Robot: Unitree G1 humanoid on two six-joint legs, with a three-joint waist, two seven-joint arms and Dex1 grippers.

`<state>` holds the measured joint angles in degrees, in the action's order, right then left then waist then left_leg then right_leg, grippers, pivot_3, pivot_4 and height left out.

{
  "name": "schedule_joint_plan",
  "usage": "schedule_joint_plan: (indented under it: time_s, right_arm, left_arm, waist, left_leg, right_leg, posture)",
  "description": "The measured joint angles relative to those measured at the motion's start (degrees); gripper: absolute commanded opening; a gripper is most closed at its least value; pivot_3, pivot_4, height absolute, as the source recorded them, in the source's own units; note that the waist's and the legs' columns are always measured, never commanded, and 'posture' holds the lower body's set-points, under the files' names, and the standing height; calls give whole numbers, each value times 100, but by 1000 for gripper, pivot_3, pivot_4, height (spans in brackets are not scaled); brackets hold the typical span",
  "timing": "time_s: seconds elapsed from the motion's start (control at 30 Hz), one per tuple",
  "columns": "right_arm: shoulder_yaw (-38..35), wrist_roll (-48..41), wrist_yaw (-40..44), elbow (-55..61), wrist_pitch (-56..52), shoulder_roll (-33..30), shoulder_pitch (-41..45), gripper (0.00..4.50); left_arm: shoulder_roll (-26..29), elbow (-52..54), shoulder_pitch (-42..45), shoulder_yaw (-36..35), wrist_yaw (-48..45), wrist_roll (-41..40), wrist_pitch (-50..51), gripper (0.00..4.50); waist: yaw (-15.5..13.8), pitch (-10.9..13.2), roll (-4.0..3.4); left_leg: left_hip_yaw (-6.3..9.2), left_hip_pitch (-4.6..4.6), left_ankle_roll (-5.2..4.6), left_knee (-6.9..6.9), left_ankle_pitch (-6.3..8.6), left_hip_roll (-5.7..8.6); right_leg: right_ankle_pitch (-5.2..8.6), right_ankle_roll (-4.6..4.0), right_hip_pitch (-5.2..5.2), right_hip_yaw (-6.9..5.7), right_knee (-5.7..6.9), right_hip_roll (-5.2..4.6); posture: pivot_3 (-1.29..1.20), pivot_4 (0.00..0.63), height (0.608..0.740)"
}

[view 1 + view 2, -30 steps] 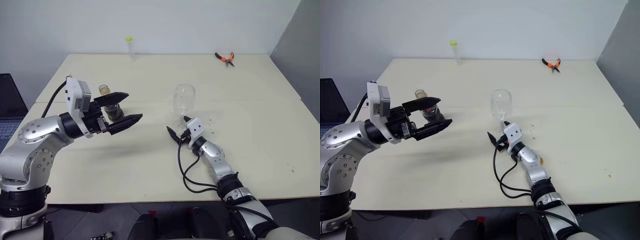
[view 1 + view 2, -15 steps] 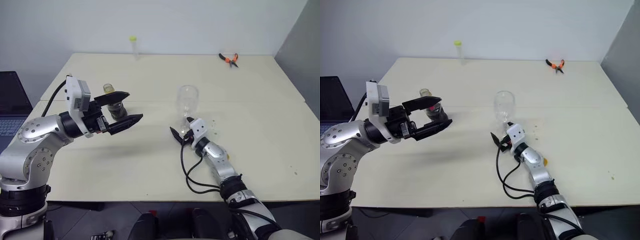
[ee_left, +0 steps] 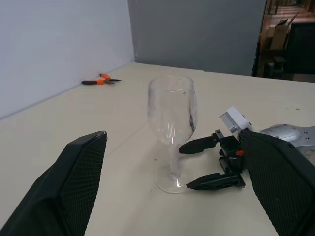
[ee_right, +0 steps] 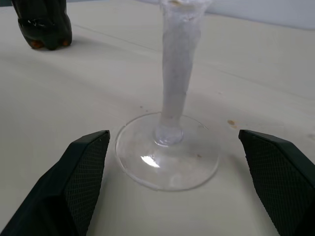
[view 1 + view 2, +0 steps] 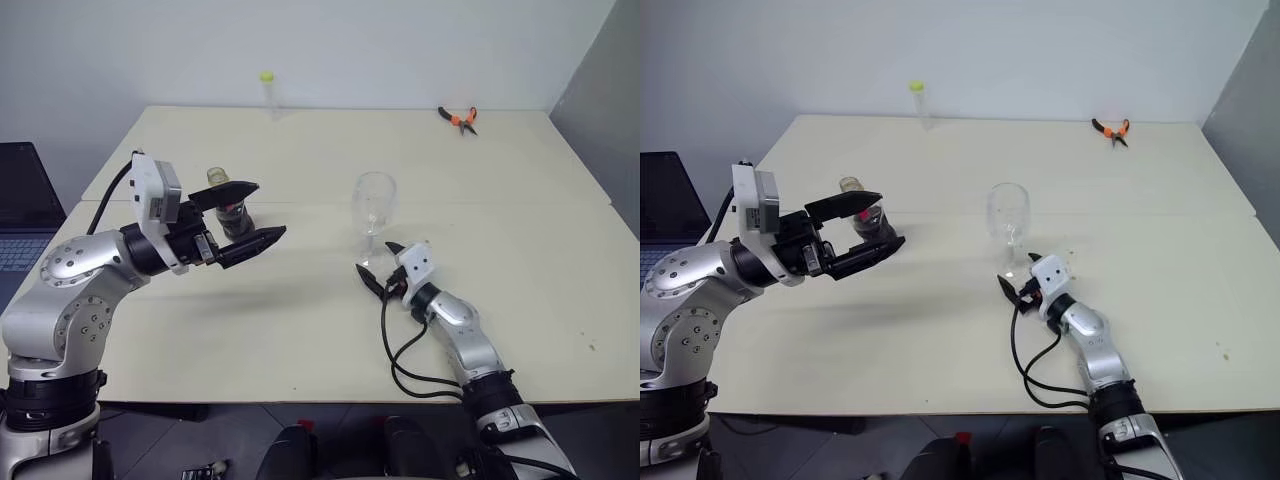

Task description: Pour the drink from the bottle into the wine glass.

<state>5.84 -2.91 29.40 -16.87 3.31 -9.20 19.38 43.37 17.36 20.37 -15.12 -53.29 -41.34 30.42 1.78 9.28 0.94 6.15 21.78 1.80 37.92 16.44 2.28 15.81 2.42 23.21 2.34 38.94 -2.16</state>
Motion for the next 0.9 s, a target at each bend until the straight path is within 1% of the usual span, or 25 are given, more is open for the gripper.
schedule_joint_plan:
  time_s: [0.1, 0.23, 0.33, 0.43, 0.57, 0.6, 0.73, 0.83, 0.9]
  right_arm:
    - [-3, -194, 115, 843, -677, -207, -426, 4475]
    - [-16, -362, 177, 1673, -1241, -392, -643, 4475]
    - [-90, -652, 333, 2667, -1726, -790, -983, 4475]
    - [-433, -1121, 560, 3710, -2147, -1306, -1355, 4475]
    - [-539, -1653, 841, 4659, -2519, -1760, -1602, 4475]
    - [-543, -1771, 900, 4803, -2635, -1820, -1633, 4475]
    - [-720, -2736, 1063, 5566, -3460, -2295, -1588, 4475]
    - [-837, -3142, 1036, 5789, -3780, -2427, -1396, 4475]
    - [-931, -3437, 994, 5843, -3965, -2467, -1275, 4475]
  left_arm:
    - [-80, -19, -5, 35, 13, 57, -67, 4500]
    - [-116, -19, -69, 78, 43, 147, -105, 4500]
    - [-265, -7, -340, 77, 271, 266, -145, 4500]
    - [-502, -18, -717, 64, 583, 411, -210, 4500]
    - [-895, -75, -919, 65, 1171, 882, -594, 4500]
    - [-942, -127, -947, 64, 1295, 982, -656, 4500]
    - [-1401, -427, -1253, 33, 2071, 1595, -1083, 4500]
    - [-1617, -720, -1348, 34, 2402, 1921, -1383, 4500]
    - [-1742, -950, -1206, 32, 2721, 2189, -1627, 4500]
  waist:
    - [4, 0, 0]
    - [21, 2, -2]
    - [10, 6, -9]
    - [-7, 6, -5]
    - [-8, 5, -4]
    - [-6, 5, -3]
    - [-4, 4, -1]
    - [-27, 6, 5]
    - [-43, 4, 8]
  left_leg:
    - [-4, 2, -3, 1, 2, 1]
    - [-2, 1, -14, -2, 8, -7]
    - [1, 3, -16, -3, 9, -6]
    - [0, 6, -20, 2, 11, -3]
    - [9, 3, -20, -1, 11, -8]
    - [9, 3, -20, -1, 12, -10]
    - [4, 3, -20, 0, 12, -7]
    - [9, 6, -20, 2, 12, -6]
    - [9, 5, -21, 3, 12, -5]
  right_leg:
    - [0, 0, 1, 4, -2, -1]
    - [0, 0, 4, 5, 0, -1]
    - [1, 0, 5, 2, -1, -5]
    - [1, 1, 0, 2, -8, -12]
    - [1, 1, -2, -1, -6, -11]
    - [1, 1, -2, 0, -6, -10]
    - [1, 1, -3, 0, -8, -13]
    - [1, 1, -4, -5, -8, -13]
    - [1, 1, -7, -8, -8, -13]
  posture:
    - [0, 150, 740]
    - [0, 150, 740]
    - [0, 150, 740]
    - [0, 150, 740]
    - [0, 150, 740]
    - [0, 150, 740]
    - [0, 150, 740]
    - [0, 150, 740]
    - [0, 150, 740]
